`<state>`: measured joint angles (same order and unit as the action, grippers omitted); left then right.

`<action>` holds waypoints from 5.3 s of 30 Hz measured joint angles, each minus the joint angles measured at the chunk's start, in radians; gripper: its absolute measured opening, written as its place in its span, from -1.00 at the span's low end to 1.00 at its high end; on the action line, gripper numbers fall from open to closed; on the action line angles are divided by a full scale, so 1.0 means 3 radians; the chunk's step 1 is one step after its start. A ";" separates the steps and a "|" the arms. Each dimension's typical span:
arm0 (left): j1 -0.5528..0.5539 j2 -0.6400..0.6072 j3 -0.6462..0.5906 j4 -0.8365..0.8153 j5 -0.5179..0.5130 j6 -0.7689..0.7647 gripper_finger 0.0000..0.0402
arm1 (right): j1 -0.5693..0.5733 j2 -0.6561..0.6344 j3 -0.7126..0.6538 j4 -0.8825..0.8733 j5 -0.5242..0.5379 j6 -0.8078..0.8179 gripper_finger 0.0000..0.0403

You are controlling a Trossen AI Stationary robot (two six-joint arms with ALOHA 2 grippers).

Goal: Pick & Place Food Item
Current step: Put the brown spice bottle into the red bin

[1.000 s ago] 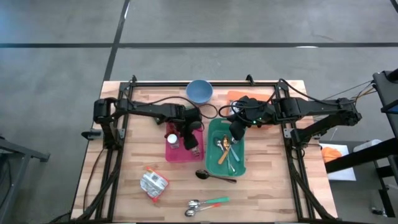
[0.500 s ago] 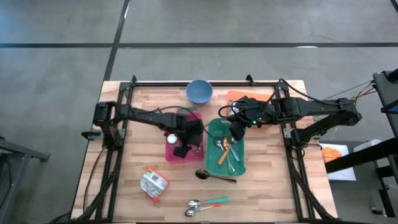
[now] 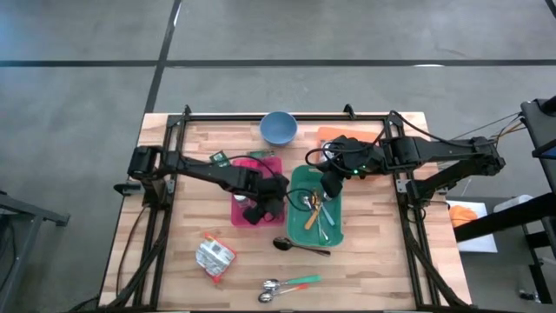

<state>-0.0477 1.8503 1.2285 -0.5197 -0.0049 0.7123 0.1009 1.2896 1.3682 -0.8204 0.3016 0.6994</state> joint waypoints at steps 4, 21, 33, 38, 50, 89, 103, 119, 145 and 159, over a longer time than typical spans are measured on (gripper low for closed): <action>-0.0089 0.0000 0.0001 0.0002 0.0052 0.0167 0.22 | 0.0000 0.0000 0.0000 0.0000 0.0001 -0.0001 -0.90; -0.0157 0.0004 -0.0299 0.0369 0.0165 0.0774 0.22 | 0.0000 0.0001 -0.0001 0.0059 -0.0051 0.0027 -0.90; -0.0147 -0.0001 -0.0456 0.0536 0.0225 0.0795 0.22 | 0.0000 0.0003 -0.0001 0.0078 -0.0105 0.0195 -0.90; -0.0141 0.0008 -0.0456 0.0534 0.0219 0.0832 0.22 | 0.0000 0.0004 -0.0001 0.0178 -0.0164 0.0201 -0.90; -0.0073 0.0004 -0.0582 0.0490 0.0265 0.0645 -0.01 | 0.0000 0.0009 -0.0001 0.0202 -0.0164 0.0201 -0.90; -0.0065 0.0018 -0.0628 0.0487 0.0289 0.0140 -0.12 | 0.0050 0.0010 -0.0001 0.0240 -0.0249 0.0191 -0.90; -0.0072 -0.0083 -0.0460 0.0339 0.0192 -0.0029 -0.13 | 0.0056 0.0010 -0.0001 0.0291 -0.0248 0.0287 -0.90; -0.0072 -0.0908 -0.0324 0.0344 -0.0054 -0.0462 -0.13 | 0.0056 0.0021 -0.0001 0.0463 0.0053 0.1057 -0.90; 0.0034 -0.1665 -0.0318 0.0910 -0.0774 -0.0918 -0.13 | -0.0044 0.0473 -0.0001 0.1540 0.0130 0.1520 -0.90; 0.0035 -0.1663 -0.0090 0.0979 -0.0784 -0.0920 -0.13 | -0.0039 0.0472 -0.0004 0.1548 0.0113 0.1403 -0.90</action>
<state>-0.0372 1.3514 1.2017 -0.2260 -0.2401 0.4364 0.0891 1.4311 1.3670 -0.3561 0.3355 1.1202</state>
